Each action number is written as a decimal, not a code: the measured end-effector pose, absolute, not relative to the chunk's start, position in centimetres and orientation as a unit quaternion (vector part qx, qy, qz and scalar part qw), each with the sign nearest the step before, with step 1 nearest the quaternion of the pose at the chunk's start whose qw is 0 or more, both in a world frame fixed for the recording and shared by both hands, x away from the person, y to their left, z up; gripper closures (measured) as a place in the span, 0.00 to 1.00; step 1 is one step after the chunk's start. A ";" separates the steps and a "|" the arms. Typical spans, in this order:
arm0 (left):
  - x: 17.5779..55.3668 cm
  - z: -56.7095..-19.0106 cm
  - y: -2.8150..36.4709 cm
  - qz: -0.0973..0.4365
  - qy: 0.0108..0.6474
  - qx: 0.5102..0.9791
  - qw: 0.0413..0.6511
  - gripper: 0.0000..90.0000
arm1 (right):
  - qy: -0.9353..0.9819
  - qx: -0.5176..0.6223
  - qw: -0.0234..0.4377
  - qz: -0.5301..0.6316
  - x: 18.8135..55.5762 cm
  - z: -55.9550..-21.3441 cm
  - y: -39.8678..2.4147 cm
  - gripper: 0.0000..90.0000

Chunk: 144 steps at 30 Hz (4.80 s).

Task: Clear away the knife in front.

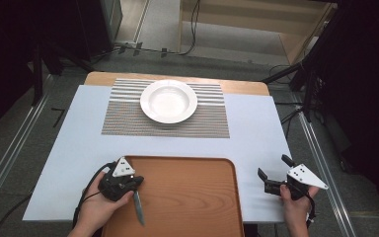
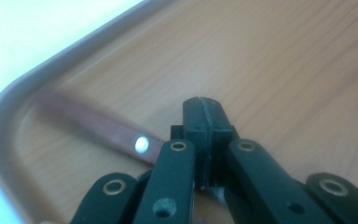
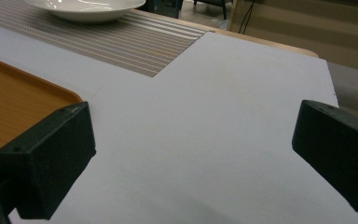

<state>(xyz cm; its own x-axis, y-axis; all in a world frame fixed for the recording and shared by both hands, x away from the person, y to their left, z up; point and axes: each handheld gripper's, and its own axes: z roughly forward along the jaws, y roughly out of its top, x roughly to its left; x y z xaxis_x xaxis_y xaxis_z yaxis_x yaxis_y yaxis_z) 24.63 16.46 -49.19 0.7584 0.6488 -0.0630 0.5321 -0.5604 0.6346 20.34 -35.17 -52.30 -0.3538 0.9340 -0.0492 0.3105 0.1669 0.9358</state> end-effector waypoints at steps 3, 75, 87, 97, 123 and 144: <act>24.7 -49.1 17.2 0.089 0.341 0.878 0.324 0.99 | 0.684 0.455 0.341 0.458 20.3 -52.3 -35.2 0.00; 24.3 -45.7 25.0 0.194 0.355 0.772 0.490 0.00 | 0.682 0.457 0.339 0.460 20.3 -52.3 -35.2 0.00; 24.6 -45.8 26.6 0.209 0.370 0.763 0.487 0.00 | 0.681 0.457 0.339 0.460 20.3 -52.3 -35.2 0.00; 25.0 -46.1 28.0 0.216 0.385 0.757 0.482 0.00 | 0.681 0.456 0.339 0.461 20.3 -52.3 -35.2 0.00; 25.9 -47.0 32.3 0.238 0.427 0.738 0.465 0.00 | 0.681 0.456 0.340 0.461 20.3 -52.3 -35.2 0.00; 26.0 -48.0 34.5 0.231 0.437 0.717 0.491 0.00 | 0.681 0.458 0.340 0.460 20.3 -52.3 -35.2 0.00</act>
<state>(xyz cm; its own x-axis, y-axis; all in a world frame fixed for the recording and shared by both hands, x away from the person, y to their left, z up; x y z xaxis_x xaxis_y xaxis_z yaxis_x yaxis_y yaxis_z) 25.97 34.49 -47.97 0.5124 0.8531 -0.0980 0.3995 -0.1358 0.9066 20.29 -35.21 -52.28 -0.3503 0.9357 -0.0409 0.3102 0.1572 0.9376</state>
